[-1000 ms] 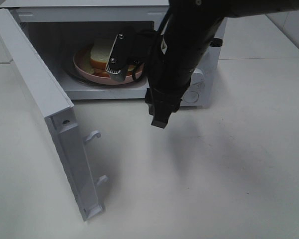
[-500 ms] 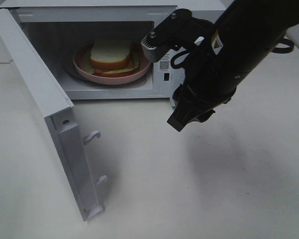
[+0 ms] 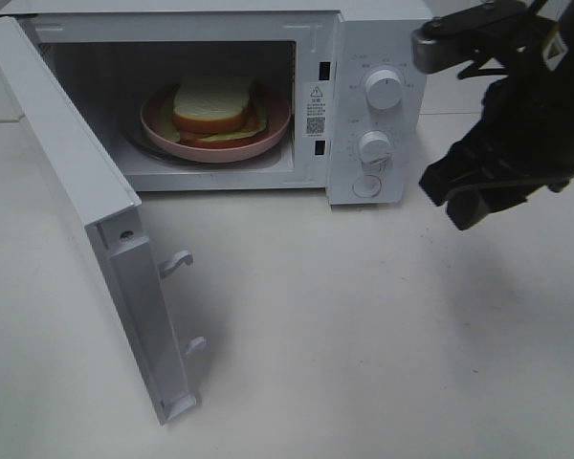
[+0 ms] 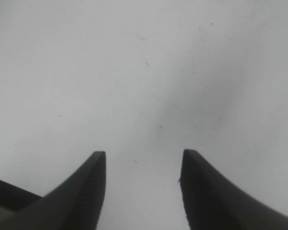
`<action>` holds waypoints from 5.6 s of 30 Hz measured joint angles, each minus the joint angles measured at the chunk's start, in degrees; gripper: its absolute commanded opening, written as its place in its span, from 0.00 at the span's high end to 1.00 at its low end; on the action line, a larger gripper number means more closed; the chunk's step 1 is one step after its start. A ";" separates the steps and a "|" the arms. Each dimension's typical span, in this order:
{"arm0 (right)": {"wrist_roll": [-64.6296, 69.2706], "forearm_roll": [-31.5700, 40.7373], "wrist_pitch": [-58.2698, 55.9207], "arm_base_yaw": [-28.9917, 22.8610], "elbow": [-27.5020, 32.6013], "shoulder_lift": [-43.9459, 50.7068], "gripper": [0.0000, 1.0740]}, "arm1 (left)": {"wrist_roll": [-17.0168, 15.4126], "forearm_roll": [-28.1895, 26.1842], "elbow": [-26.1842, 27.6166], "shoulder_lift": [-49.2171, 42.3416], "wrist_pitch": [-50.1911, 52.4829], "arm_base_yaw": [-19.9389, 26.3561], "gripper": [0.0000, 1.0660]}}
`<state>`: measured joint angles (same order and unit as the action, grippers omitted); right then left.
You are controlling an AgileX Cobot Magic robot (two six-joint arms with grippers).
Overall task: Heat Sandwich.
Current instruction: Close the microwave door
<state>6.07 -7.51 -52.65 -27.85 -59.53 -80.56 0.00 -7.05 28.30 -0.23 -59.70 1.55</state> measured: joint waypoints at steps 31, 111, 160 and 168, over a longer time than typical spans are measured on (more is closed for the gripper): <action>-3.55 6.19 -10.08 31.28 13.64 27.04 0.54 | 0.00 0.00 0.00 0.00 0.00 0.00 0.29; -3.84 7.51 -6.99 31.28 30.60 80.79 0.54 | 0.00 0.00 0.00 0.00 0.00 0.00 0.29; -3.84 7.51 -6.99 31.28 30.60 80.79 0.54 | 0.00 0.00 0.00 0.00 0.00 0.00 0.29; -3.84 7.51 -6.99 31.28 30.60 80.79 0.54 | 0.57 -0.40 0.00 0.00 0.00 0.00 0.29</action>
<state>2.23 0.00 -59.64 3.44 -28.93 0.23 0.57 -7.45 28.30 -0.23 -59.70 1.55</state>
